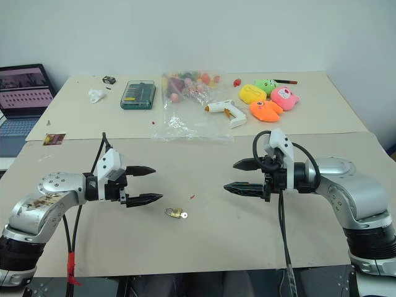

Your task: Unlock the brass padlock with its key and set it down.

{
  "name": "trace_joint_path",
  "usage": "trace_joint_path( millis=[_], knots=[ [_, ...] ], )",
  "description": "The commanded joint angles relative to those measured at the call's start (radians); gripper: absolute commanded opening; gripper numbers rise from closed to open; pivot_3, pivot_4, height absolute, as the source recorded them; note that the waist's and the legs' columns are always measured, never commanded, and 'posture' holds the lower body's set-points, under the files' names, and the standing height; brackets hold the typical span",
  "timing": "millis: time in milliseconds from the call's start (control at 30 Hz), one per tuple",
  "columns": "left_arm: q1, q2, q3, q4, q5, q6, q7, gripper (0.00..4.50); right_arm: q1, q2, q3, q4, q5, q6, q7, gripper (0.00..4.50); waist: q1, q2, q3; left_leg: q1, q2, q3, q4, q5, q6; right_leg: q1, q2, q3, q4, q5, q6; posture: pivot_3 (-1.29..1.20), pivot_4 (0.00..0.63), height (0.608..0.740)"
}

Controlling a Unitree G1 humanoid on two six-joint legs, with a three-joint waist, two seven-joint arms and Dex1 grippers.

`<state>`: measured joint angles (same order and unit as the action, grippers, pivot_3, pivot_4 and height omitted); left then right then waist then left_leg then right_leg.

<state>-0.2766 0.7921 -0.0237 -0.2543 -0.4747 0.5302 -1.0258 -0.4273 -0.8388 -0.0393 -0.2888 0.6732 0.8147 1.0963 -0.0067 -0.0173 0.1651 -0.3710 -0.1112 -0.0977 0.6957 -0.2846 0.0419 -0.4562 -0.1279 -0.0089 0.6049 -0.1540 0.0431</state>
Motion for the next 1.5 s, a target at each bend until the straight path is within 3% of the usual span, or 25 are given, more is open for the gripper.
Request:
trace_joint_path(
  millis=[33,67,167,600,900,1200,1300,1500],
  knots=[
    [-0.040,-0.014,0.001,0.008,-0.023,0.024,-0.008,4.50,-0.003,0.003,-0.034,-0.026,0.020,0.006,-0.026,4.43,0.001,0.000,0.000,0.000,0.000,0.000,0.000,0.000,0.000,0.000,0.000,0.000,0.000,0.000,0.000,0.00,0.150,0.740],
    [-0.069,-0.016,0.003,0.036,-0.046,0.035,-0.042,4.50,0.006,0.004,-0.049,-0.028,0.026,0.013,-0.041,4.43,0.003,0.000,0.000,0.000,0.000,0.000,0.000,0.000,0.000,0.000,0.000,0.000,0.000,0.000,0.000,0.00,0.150,0.740],
    [-0.103,0.029,-0.082,0.086,0.060,-0.116,-0.171,4.50,0.015,0.001,-0.068,-0.030,0.033,0.019,-0.061,4.43,0.009,0.000,0.000,0.000,0.000,0.000,0.000,0.000,0.000,0.000,0.000,-0.001,0.000,0.000,0.000,0.00,0.150,0.740],
    [-0.287,-0.081,-0.365,0.302,0.291,-0.460,-0.436,4.50,0.182,-0.011,-0.172,-0.154,0.042,0.022,-0.181,4.43,0.021,0.000,0.000,-0.002,0.000,0.001,0.000,0.000,0.000,0.001,0.000,-0.001,-0.005,0.000,0.000,0.00,0.150,0.740],
    [-0.357,-0.155,-0.410,0.479,0.391,-0.637,-0.472,4.50,0.237,-0.027,-0.238,-0.194,0.065,0.036,-0.231,4.43,0.016,0.000,0.000,-0.002,0.002,0.003,0.000,-0.001,0.001,0.001,0.001,0.000,-0.007,0.000,0.000,0.00,0.150,0.740],
    [-0.331,-0.187,-0.393,0.450,0.370,-0.589,-0.473,4.50,0.216,-0.034,-0.216,-0.163,0.028,0.009,-0.249,4.43,0.016,0.000,0.000,-0.002,0.002,0.004,0.001,-0.001,0.001,0.001,0.001,0.000,-0.008,0.001,0.000,0.00,0.150,0.740],
    [-0.322,-0.185,-0.389,0.436,0.378,-0.580,-0.462,3.77,0.199,-0.033,-0.206,-0.155,0.020,0.008,-0.251,4.50,0.016,0.000,0.000,-0.002,0.002,0.004,0.001,-0.001,0.001,0.001,0.002,0.000,-0.008,0.001,0.000,0.00,0.150,0.740],
    [-0.303,-0.172,-0.387,0.399,0.375,-0.548,-0.470,1.39,0.188,-0.028,-0.190,-0.143,0.002,0.001,-0.255,4.50,0.017,0.000,0.000,-0.002,0.003,0.005,0.001,-0.001,0.001,0.001,0.002,0.000,-0.008,0.001,0.000,0.00,0.150,0.740]
  ],
)
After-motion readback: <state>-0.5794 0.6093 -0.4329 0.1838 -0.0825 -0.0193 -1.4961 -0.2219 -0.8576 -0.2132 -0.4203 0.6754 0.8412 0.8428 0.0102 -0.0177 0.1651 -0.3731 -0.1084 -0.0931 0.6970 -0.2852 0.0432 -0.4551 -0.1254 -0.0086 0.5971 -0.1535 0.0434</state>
